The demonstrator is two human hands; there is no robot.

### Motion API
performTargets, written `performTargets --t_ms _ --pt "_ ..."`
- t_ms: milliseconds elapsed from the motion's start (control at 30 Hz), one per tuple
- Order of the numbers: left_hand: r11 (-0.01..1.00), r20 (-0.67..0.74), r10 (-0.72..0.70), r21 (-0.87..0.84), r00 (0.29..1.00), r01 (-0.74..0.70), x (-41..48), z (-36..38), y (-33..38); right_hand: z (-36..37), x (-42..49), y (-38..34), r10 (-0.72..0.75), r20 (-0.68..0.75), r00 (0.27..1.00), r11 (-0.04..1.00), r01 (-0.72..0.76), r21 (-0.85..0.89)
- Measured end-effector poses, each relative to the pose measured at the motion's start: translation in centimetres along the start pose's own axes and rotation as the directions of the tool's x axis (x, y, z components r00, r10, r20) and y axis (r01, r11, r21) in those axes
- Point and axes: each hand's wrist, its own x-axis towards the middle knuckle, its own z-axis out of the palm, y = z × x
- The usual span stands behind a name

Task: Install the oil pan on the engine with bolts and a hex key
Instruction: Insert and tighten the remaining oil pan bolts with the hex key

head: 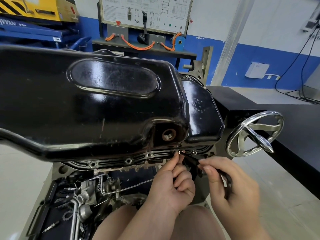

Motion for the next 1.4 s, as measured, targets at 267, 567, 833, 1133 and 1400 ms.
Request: performTargets --t_ms 267,567,833,1133,1400 --pt "0.999 -0.026 0.021 -0.037 0.999 -0.022 -0.1 0.3 -0.1 -0.1 -0.3 0.0 0.013 -0.001 1.0 1.0 -0.013 0.009" --pt "0.998 -0.036 0.047 -0.039 0.998 -0.049 -0.1 0.5 -0.6 -0.4 -0.7 0.1 0.004 0.015 1.0 1.0 -0.004 0.004" --pt "0.997 -0.043 0.047 -0.052 0.998 -0.05 -0.3 0.4 -0.9 -0.2 -0.3 -0.2 0.034 -0.001 0.999 0.999 -0.034 0.033" --pt "0.996 -0.045 0.036 -0.076 0.998 -0.039 -0.2 0.7 -0.6 -0.1 0.9 -0.6 0.109 0.102 0.989 0.986 -0.121 0.115" --pt "0.998 0.002 0.008 -0.064 1.0 -0.008 -0.3 0.5 -0.4 0.6 1.9 -0.9 0.307 0.073 0.949 0.911 -0.315 0.266"
